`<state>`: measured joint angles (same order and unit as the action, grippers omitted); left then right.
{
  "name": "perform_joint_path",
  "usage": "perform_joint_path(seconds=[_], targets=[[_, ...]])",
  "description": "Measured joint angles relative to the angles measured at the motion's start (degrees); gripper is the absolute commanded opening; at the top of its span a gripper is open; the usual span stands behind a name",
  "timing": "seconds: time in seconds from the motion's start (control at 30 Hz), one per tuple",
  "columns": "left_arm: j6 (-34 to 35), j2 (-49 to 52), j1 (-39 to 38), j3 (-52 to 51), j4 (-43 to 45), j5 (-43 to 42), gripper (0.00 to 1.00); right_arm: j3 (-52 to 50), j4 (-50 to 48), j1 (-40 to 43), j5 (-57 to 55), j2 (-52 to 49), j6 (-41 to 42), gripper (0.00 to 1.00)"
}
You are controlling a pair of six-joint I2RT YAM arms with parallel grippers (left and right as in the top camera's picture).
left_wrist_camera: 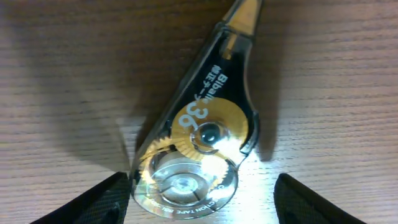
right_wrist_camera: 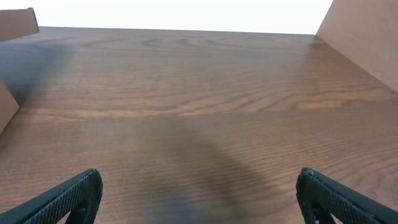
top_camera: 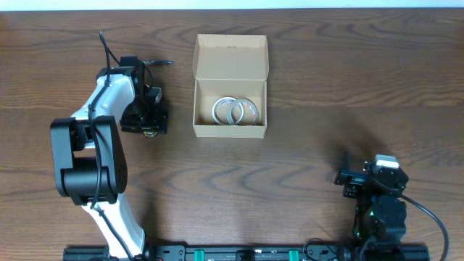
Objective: Pack container
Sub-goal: 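Move the left gripper to the correction-tape dispenser and grasp it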
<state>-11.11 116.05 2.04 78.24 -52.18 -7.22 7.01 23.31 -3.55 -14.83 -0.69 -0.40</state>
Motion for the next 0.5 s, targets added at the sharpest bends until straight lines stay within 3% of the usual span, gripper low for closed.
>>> perform_joint_path(seconds=[0.5], targets=[[-2.91,0.0,0.0,0.0,1.64,1.68,0.68,0.0,0.0,0.0,0.0,0.0,0.0,0.99]])
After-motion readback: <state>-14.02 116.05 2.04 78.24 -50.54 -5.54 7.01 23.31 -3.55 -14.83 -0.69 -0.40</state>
